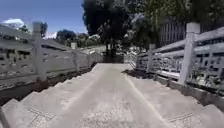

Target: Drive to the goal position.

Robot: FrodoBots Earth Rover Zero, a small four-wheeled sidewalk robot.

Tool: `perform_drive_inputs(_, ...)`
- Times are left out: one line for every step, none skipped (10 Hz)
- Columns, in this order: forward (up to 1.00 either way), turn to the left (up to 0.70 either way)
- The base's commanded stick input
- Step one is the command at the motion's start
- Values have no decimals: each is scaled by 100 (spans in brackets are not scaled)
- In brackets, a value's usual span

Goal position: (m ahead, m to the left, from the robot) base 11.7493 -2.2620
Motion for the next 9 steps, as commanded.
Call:
perform_drive_inputs(45,0)
perform_drive_inputs(45,0)
perform_drive_inputs(45,0)
perform_drive_inputs(45,0)
perform_drive_inputs(45,0)
perform_drive_inputs(45,0)
perform_drive_inputs(45,0)
perform_drive_inputs(45,0)
perform_drive_inputs(45,0)
